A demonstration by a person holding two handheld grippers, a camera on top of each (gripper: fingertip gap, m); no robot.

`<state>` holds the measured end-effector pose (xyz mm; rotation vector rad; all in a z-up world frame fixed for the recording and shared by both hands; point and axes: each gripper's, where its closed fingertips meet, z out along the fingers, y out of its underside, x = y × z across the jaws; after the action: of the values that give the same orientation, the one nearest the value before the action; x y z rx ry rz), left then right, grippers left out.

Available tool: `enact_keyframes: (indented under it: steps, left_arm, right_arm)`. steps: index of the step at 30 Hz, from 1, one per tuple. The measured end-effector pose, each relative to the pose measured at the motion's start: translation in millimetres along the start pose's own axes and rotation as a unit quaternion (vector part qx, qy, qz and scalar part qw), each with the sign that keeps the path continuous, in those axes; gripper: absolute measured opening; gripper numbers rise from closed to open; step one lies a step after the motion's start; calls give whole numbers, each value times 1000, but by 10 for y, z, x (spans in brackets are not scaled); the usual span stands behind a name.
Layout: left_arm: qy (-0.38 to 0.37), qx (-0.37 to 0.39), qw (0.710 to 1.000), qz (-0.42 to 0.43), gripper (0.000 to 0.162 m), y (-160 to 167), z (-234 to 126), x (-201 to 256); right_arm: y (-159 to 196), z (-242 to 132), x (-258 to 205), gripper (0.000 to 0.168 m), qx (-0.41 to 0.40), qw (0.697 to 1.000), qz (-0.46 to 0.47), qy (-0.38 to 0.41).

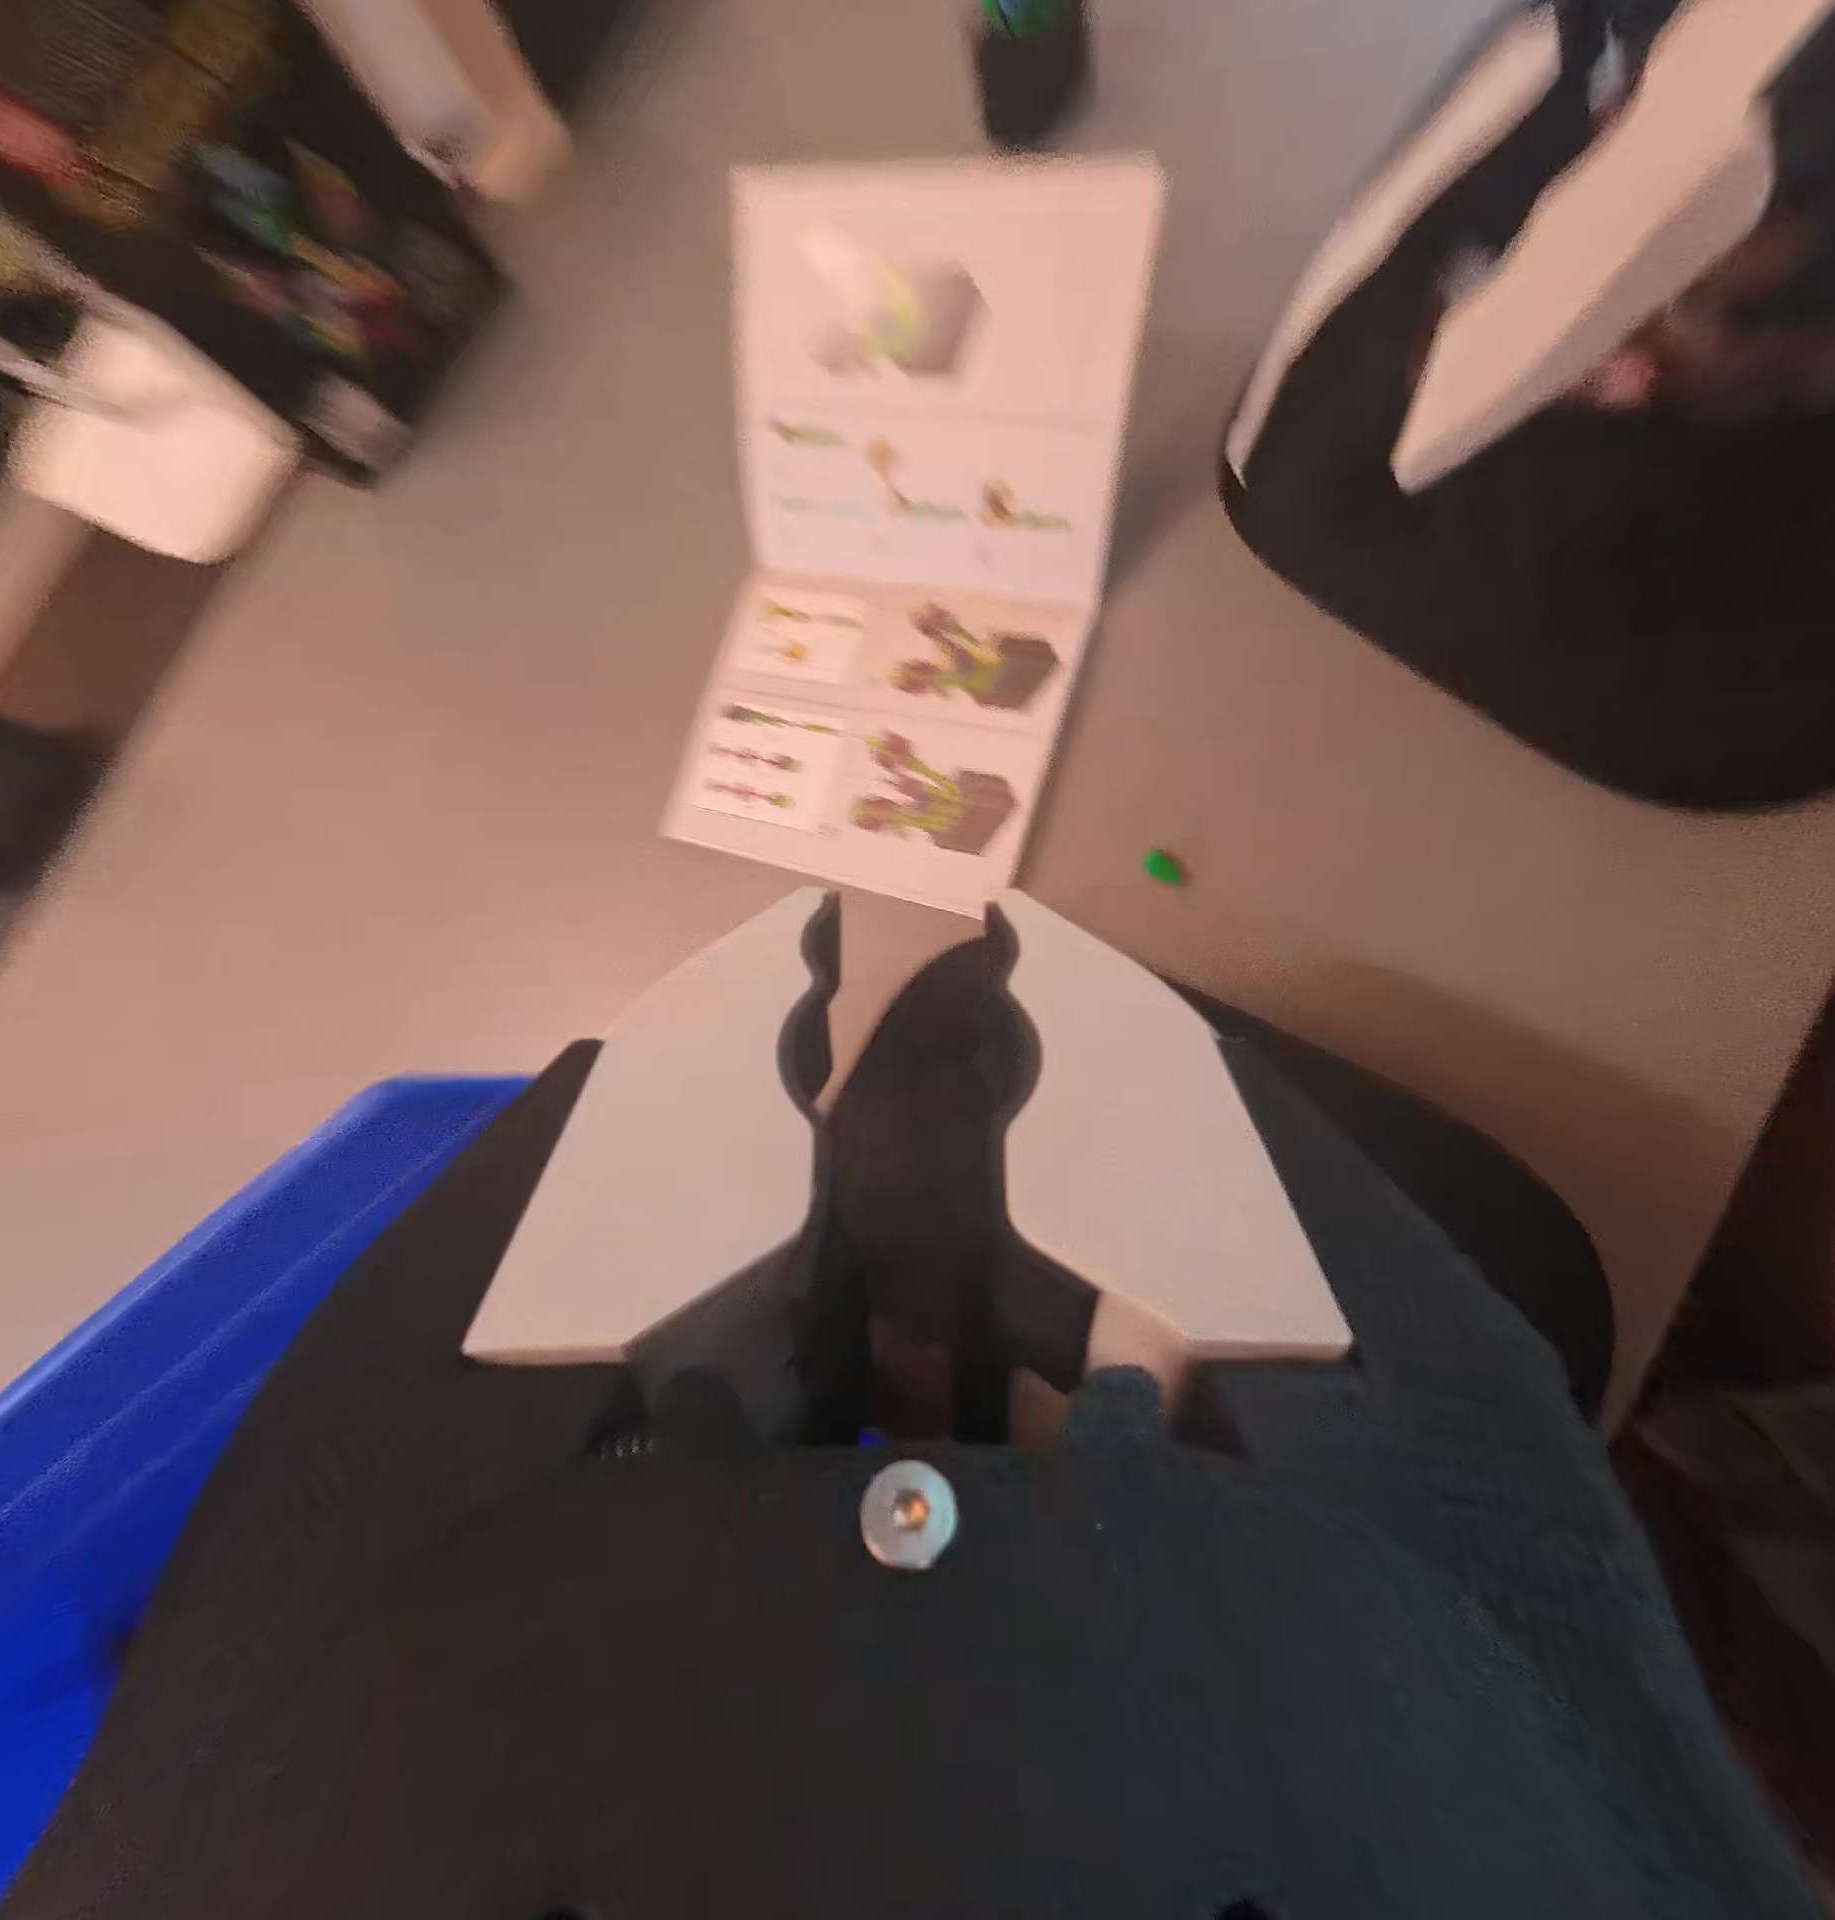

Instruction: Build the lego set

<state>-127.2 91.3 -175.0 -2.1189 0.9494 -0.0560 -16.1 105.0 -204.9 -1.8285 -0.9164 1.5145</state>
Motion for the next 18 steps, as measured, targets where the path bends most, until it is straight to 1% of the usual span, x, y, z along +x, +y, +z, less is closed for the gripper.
enact_keyframes:
  steps: [3, 6, 7, 8, 9, 12, 14, 18]
  left_arm:
    - [-102, 101, 989, -30, 39, -54, -490, -251]
    - [-177, 149, 970, -72, 52, 46, -906, -429]
    - [-194, 159, 964, -83, 60, 89, -1010, -468]
    - [-214, 171, 957, -93, 71, 127, -1105, -512]
    - [-236, 184, 949, -104, 87, 161, -1195, -569]
    - [-279, 228, 925, -124, 122, 240, -1397, -712]
    - [-292, 246, 915, -128, 127, 291, -1481, -795]
    - [-295, 241, 915, -132, 130, 397, -1514, -912]
  right_arm:
    - [-6, -2, -9, 44, 0, 1000, 1, -4]
    - [22, 14, -26, 44, -10, 1000, -2, -7]
    - [35, 17, -29, 44, -15, 1000, -3, -7]
    - [44, 23, -30, 44, -20, 1000, -2, -8]
    - [55, 34, -27, 44, -25, 1000, 0, -8]
    - [68, 47, -10, 44, -31, 999, 8, -7]
    - [67, 40, -1, 45, -30, 999, 15, -8]
    - [54, 27, 23, 44, -25, 999, 27, -7]
